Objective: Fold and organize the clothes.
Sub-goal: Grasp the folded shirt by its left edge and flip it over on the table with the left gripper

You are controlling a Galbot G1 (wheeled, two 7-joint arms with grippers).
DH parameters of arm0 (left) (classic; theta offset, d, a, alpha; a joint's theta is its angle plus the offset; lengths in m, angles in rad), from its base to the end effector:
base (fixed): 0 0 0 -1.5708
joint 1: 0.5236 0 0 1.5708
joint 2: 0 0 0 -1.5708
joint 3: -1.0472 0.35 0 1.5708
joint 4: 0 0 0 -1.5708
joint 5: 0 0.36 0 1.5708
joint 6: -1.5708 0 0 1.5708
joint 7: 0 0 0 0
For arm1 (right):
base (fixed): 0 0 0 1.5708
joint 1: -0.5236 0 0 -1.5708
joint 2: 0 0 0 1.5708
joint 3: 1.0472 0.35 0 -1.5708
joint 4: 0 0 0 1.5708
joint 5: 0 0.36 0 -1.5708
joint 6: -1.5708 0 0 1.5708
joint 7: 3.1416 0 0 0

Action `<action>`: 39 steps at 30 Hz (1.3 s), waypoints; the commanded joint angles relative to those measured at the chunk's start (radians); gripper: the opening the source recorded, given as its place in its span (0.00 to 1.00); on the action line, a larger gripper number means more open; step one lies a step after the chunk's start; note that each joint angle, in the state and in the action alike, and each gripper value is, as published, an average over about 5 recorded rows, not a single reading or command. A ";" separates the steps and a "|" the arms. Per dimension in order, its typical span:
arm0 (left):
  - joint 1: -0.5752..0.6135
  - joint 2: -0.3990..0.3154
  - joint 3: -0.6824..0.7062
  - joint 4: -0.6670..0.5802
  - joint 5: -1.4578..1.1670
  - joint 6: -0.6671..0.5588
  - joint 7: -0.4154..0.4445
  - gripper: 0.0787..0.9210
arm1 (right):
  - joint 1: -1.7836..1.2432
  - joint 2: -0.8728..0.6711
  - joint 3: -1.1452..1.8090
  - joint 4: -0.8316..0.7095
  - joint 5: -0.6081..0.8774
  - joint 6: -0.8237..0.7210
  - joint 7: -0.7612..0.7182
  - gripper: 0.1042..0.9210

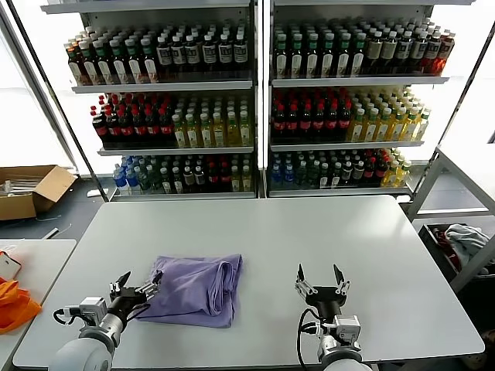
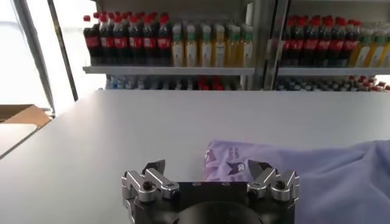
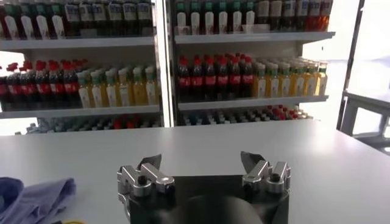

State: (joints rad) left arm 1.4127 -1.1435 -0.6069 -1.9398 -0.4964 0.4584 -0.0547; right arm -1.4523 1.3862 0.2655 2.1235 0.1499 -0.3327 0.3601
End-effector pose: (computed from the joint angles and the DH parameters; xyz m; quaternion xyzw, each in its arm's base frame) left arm 0.2450 0.1167 -0.2959 -0.0196 -0.9736 0.0180 0.2266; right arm 0.2042 0.0473 -0.2754 -0.0117 -0.9930 -0.0037 0.1171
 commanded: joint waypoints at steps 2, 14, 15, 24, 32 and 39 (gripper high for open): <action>-0.003 0.005 -0.009 0.039 -0.086 0.024 0.031 0.88 | -0.008 0.000 0.000 0.003 -0.001 0.001 0.001 0.88; -0.004 -0.003 0.003 0.048 -0.139 0.040 0.056 0.84 | -0.014 0.006 -0.001 0.008 -0.004 0.004 0.001 0.88; -0.005 -0.004 0.003 0.049 -0.141 0.041 0.057 0.81 | -0.014 0.007 -0.001 0.008 -0.004 0.004 0.000 0.88; -0.002 -0.040 0.020 0.062 -0.124 0.042 0.067 0.51 | -0.015 0.000 0.003 0.009 -0.001 0.009 -0.003 0.88; 0.004 -0.052 0.016 0.060 -0.104 0.042 0.062 0.23 | -0.014 -0.002 0.003 0.012 0.002 0.012 -0.005 0.88; 0.010 -0.023 -0.054 0.025 -0.059 0.010 0.035 0.05 | -0.003 -0.015 0.007 0.010 0.012 0.011 -0.005 0.88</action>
State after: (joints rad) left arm 1.4220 -1.1787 -0.6032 -1.8916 -0.5943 0.4891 -0.0003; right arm -1.4592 1.3744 0.2709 2.1338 0.1593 -0.3207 0.3550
